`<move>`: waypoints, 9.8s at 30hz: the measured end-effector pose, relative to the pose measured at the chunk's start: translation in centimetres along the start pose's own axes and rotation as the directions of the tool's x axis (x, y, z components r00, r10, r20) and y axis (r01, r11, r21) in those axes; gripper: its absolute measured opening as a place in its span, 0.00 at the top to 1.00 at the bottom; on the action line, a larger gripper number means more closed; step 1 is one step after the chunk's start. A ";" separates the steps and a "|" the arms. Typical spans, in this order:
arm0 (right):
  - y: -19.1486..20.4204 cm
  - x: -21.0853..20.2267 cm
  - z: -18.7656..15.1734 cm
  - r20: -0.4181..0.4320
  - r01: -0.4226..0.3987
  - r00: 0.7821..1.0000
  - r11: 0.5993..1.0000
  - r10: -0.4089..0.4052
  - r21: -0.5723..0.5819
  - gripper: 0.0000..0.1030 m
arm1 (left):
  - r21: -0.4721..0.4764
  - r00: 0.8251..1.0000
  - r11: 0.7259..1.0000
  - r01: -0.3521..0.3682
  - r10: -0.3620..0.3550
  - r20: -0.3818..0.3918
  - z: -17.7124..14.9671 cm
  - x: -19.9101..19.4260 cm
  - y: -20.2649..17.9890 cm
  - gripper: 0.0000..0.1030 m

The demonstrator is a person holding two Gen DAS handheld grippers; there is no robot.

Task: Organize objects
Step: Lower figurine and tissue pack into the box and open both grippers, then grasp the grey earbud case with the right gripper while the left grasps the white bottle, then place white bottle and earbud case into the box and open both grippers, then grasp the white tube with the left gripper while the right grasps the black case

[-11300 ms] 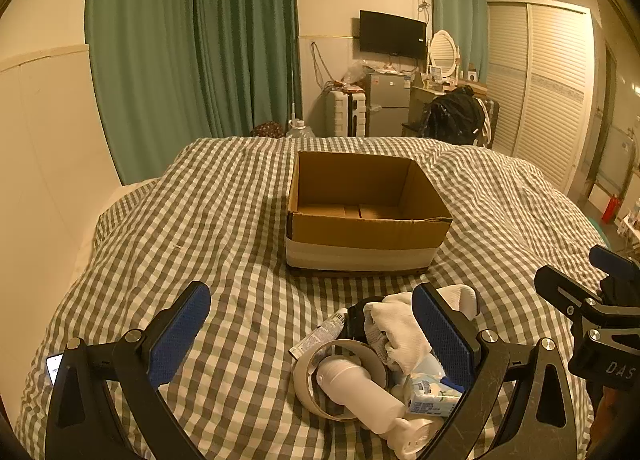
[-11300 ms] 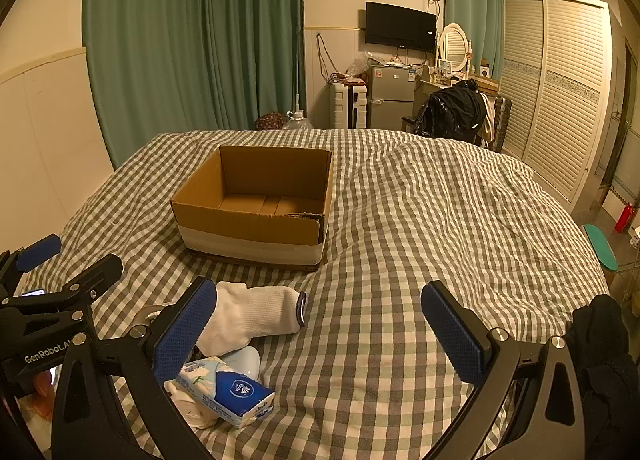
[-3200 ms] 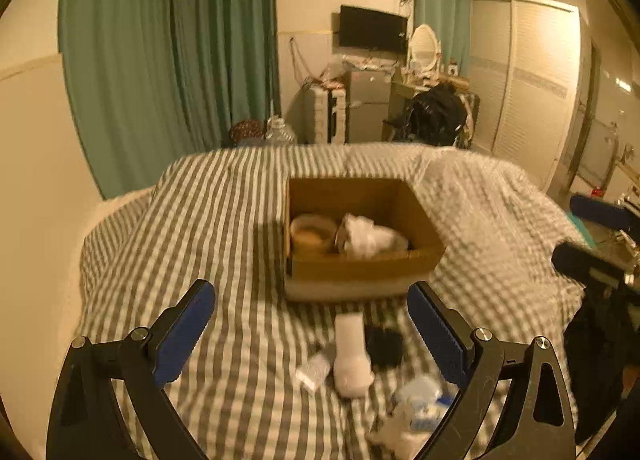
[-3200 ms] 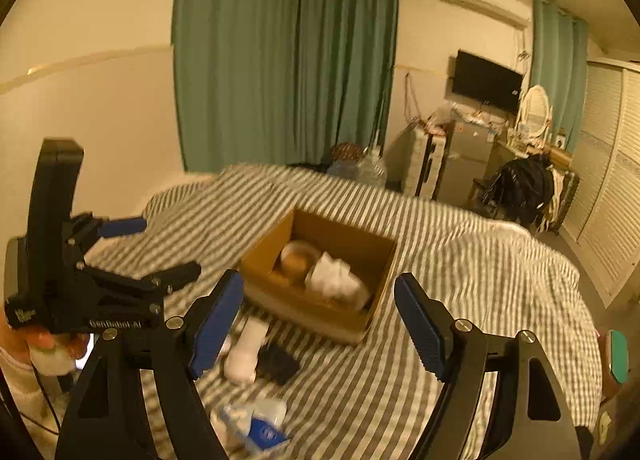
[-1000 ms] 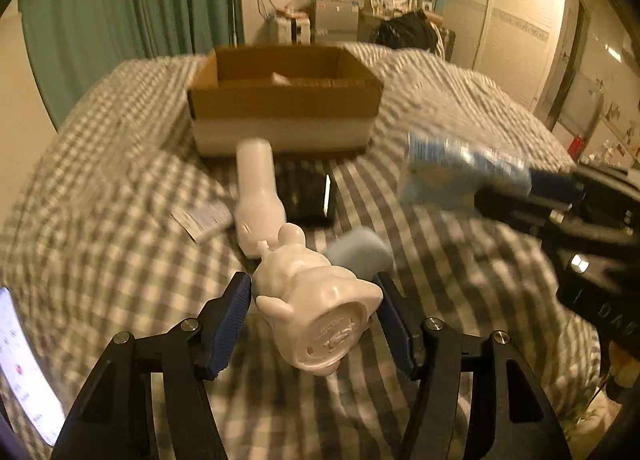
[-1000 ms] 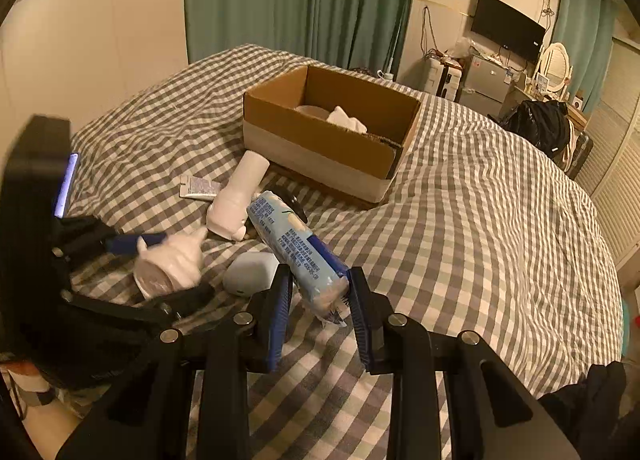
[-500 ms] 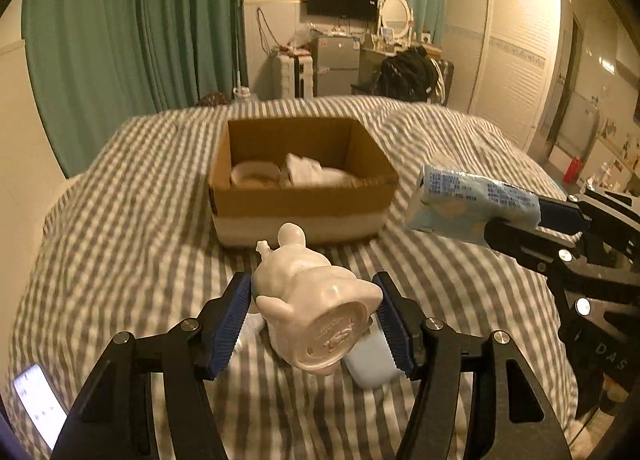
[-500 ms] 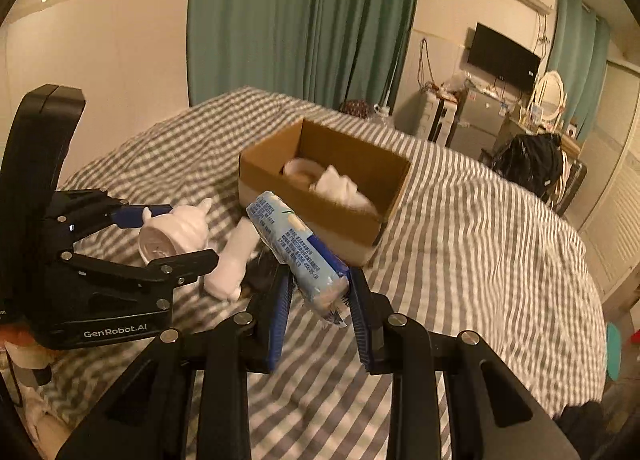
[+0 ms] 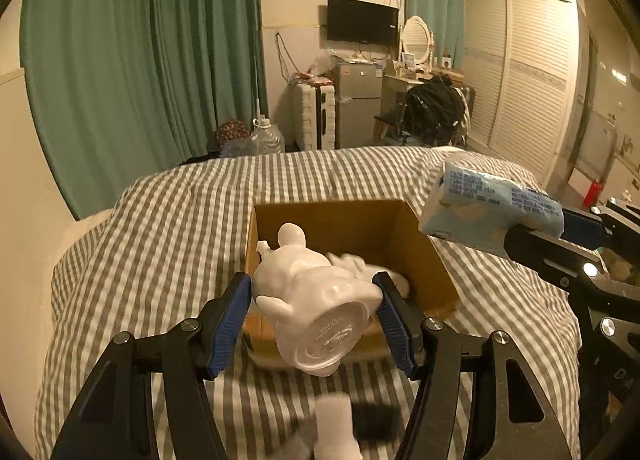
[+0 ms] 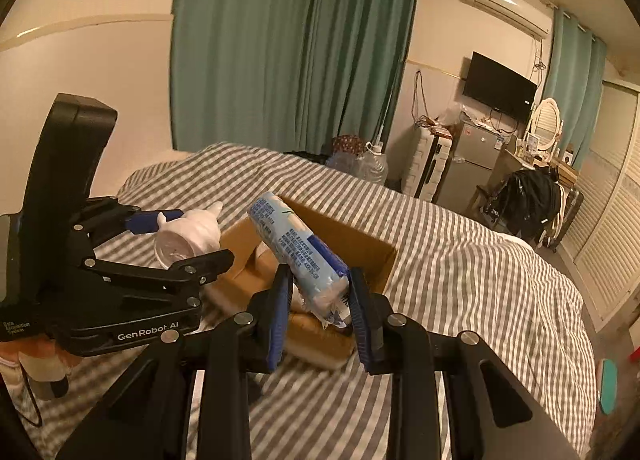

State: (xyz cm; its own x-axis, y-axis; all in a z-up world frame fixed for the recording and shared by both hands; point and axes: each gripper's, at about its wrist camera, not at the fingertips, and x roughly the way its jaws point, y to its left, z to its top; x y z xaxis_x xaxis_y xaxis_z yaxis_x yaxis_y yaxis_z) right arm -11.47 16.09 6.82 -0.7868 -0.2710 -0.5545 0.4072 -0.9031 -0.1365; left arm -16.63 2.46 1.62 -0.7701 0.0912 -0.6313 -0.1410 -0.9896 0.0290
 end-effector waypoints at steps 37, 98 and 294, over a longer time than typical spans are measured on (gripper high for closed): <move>-6.4 18.3 -0.3 -0.155 -0.025 0.986 0.976 0.060 0.214 0.45 | 0.074 0.987 0.997 0.023 -0.010 -0.161 0.7 14.3 0.7 0.16; 5.2 3.7 -15.0 -0.299 -0.082 0.947 0.988 0.118 0.129 0.48 | 0.037 0.981 0.999 0.004 0.003 -0.192 -14.9 0.2 -1.1 0.16; 7.8 14.3 -13.8 -0.410 -0.144 0.899 0.988 0.154 0.055 0.50 | -0.012 0.976 0.999 -0.048 0.045 -0.213 -15.5 1.0 1.8 0.69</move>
State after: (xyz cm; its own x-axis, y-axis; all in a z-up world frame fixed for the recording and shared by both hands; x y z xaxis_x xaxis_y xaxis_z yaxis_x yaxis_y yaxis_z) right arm -13.13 9.76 -13.55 -0.4543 -0.2465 -0.8560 0.4903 -0.8715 -0.0093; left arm -8.00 -0.94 -10.98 -0.6252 0.0211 -0.7802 -0.0964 -0.9941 0.0503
